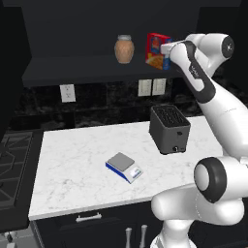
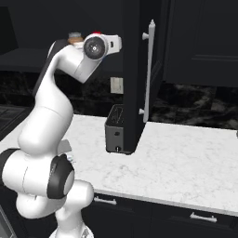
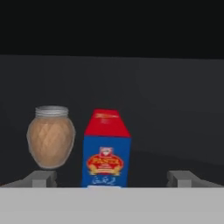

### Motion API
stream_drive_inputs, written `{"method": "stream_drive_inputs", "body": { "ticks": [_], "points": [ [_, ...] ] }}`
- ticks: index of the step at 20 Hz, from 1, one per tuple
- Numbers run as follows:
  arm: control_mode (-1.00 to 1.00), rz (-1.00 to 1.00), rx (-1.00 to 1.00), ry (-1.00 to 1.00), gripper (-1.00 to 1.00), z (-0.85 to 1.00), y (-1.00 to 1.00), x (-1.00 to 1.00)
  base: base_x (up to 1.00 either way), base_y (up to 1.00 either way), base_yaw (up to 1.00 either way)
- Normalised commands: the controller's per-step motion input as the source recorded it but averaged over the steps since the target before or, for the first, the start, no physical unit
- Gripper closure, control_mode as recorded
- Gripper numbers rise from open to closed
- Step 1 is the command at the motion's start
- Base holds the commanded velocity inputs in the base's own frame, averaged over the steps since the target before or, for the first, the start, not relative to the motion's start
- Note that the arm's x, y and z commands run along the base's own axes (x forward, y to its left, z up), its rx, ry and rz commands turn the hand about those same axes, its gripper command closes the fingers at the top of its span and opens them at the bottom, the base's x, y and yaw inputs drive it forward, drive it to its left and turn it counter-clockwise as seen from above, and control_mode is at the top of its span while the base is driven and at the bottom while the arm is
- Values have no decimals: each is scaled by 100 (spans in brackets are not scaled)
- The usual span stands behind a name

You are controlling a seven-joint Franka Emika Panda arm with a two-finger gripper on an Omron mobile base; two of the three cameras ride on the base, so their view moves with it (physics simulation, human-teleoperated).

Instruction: Pick the boxed food and place it on the digital scale for weighing, and close the cabinet.

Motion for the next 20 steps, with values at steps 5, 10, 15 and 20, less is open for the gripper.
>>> {"method": "stream_drive_inputs", "body": {
  "ticks": [5,10,15,20],
  "points": [
    [-100,0,0,0,-100,0,7,27,0,0,0],
    [-100,0,0,1,-100,0,21,40,0,0,0],
    [-100,0,1,1,-100,-3,1,36,0,0,0],
    [-100,0,3,0,100,-9,4,24,0,0,0]
  ]
}}
